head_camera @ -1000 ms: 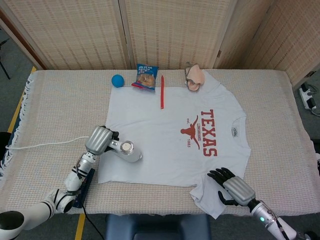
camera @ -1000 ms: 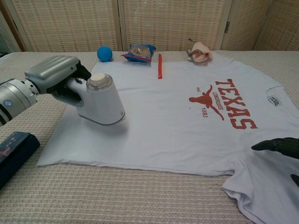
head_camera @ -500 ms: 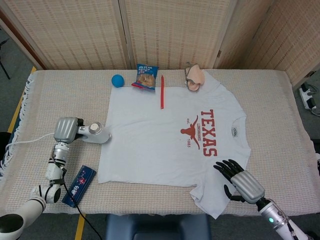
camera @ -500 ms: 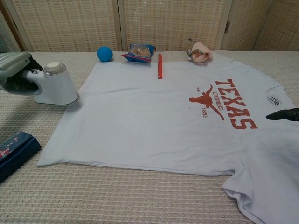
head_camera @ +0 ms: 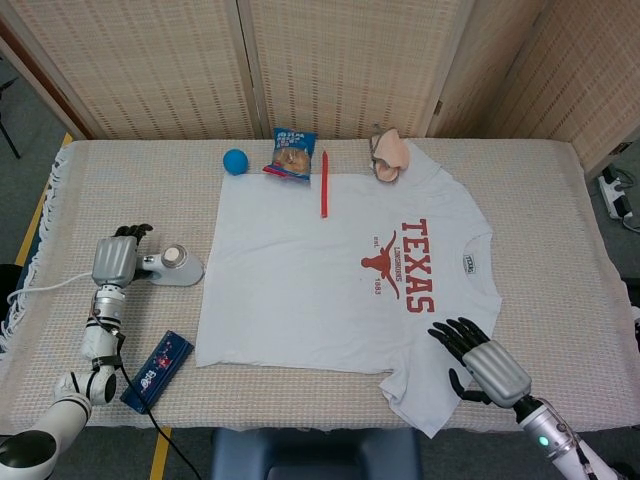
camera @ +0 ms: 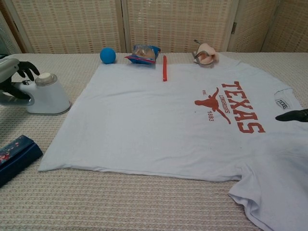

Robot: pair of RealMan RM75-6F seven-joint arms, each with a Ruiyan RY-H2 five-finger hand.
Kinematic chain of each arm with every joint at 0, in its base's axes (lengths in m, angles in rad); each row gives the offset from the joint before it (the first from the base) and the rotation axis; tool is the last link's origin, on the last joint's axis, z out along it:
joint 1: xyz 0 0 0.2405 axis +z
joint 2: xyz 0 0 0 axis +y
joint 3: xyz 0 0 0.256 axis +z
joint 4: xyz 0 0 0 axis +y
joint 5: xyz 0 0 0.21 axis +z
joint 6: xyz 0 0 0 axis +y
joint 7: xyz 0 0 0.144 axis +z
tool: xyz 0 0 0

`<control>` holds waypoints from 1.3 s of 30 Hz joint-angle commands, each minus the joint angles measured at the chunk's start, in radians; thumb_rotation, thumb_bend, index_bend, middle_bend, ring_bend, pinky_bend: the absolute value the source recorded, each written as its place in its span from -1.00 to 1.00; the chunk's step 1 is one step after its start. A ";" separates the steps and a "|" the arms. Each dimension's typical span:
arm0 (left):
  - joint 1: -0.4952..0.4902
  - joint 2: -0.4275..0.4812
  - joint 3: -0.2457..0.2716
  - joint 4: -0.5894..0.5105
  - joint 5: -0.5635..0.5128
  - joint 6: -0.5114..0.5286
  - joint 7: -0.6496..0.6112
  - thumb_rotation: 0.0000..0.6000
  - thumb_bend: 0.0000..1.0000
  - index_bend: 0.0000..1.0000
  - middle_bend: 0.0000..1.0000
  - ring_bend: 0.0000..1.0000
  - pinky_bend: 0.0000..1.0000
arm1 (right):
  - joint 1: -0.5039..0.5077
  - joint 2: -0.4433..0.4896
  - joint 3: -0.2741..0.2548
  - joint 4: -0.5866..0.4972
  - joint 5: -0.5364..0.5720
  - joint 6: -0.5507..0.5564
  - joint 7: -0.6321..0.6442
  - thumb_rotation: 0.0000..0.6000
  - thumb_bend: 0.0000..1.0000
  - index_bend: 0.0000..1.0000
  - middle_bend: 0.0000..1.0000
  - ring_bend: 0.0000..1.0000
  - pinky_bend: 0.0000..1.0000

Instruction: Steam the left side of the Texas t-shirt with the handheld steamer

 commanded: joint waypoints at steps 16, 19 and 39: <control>0.087 0.214 -0.045 -0.319 -0.111 -0.057 0.190 1.00 -1.00 -1.00 -1.00 -1.00 -0.85 | -0.016 0.016 0.015 0.002 0.000 0.029 0.011 0.24 0.40 -1.00 -0.90 -1.00 -1.00; 0.123 0.277 -0.051 -0.455 -0.133 -0.030 0.216 1.00 -1.00 -1.00 -1.00 -1.00 -0.85 | -0.023 0.035 0.022 -0.005 0.012 0.037 0.003 0.29 0.35 -1.00 -0.90 -1.00 -1.00; 0.461 0.616 0.069 -1.099 0.005 0.452 0.244 1.00 -0.89 -0.53 -0.49 -0.65 -0.68 | -0.179 0.111 0.130 -0.018 0.135 0.294 -0.074 0.43 -1.00 -1.00 -0.78 -0.95 -0.85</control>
